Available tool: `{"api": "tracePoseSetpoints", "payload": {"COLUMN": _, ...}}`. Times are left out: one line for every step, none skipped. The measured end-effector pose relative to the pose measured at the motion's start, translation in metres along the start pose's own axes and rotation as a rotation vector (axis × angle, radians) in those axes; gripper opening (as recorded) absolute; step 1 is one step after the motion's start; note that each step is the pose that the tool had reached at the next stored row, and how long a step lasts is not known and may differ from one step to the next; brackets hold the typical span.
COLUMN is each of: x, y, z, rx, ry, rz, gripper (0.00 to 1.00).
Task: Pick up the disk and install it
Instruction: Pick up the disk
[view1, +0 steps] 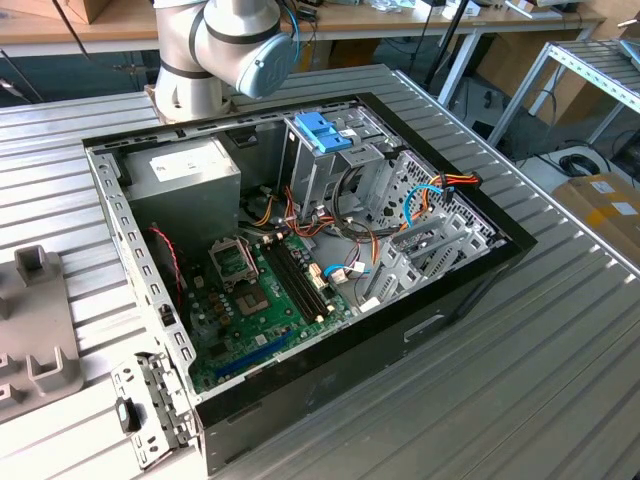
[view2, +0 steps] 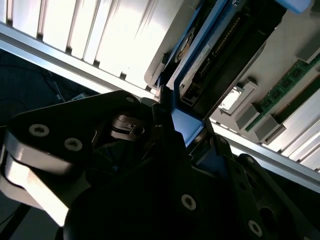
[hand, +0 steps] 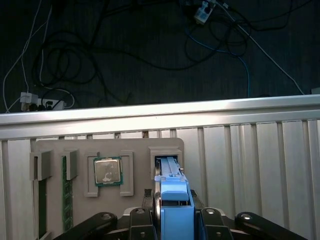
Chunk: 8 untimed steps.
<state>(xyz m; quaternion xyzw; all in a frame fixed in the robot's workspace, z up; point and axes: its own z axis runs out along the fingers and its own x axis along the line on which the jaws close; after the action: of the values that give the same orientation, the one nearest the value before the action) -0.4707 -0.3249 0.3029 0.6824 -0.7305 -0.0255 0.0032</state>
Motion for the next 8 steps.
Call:
{"api": "tracePoseSetpoints", "payload": {"x": 0.0, "y": 0.0, "z": -0.0006, "rx": -0.0002, "ry": 0.0001, "rz": 0.0, "gripper": 0.37}}
{"api": "tracePoseSetpoints", "payload": {"x": 0.0, "y": 0.0001, "z": -0.0011, "rx": -0.0003, "ry": 0.0001, "rz": 0.0, "gripper": 0.37}}
{"api": "tracePoseSetpoints", "payload": {"x": -0.0001, "y": 0.0001, "z": -0.0026, "rx": -0.0002, "ry": 0.0001, "rz": 0.0, "gripper": 0.37}}
{"api": "tracePoseSetpoints", "payload": {"x": -0.0001, "y": 0.0002, "z": -0.004, "rx": -0.0002, "ry": 0.0001, "rz": 0.0, "gripper": 0.37}}
{"api": "tracePoseSetpoints", "payload": {"x": -0.0002, "y": 0.0003, "z": -0.0055, "rx": -0.0001, "ry": 0.0001, "rz": 0.0, "gripper": 0.37}}
{"api": "tracePoseSetpoints", "payload": {"x": -0.0002, "y": 0.0003, "z": -0.0065, "rx": -0.0001, "ry": 0.0001, "rz": 0.0, "gripper": 0.37}}
{"api": "tracePoseSetpoints", "payload": {"x": -0.0002, "y": 0.0003, "z": -0.007, "rx": 0.0, "ry": 0.0, "rz": 0.0, "gripper": 0.37}}
{"api": "tracePoseSetpoints", "payload": {"x": -0.0002, "y": 0.0003, "z": -0.0075, "rx": -0.0001, "ry": 0.0, "rz": 0.0, "gripper": 0.37}}
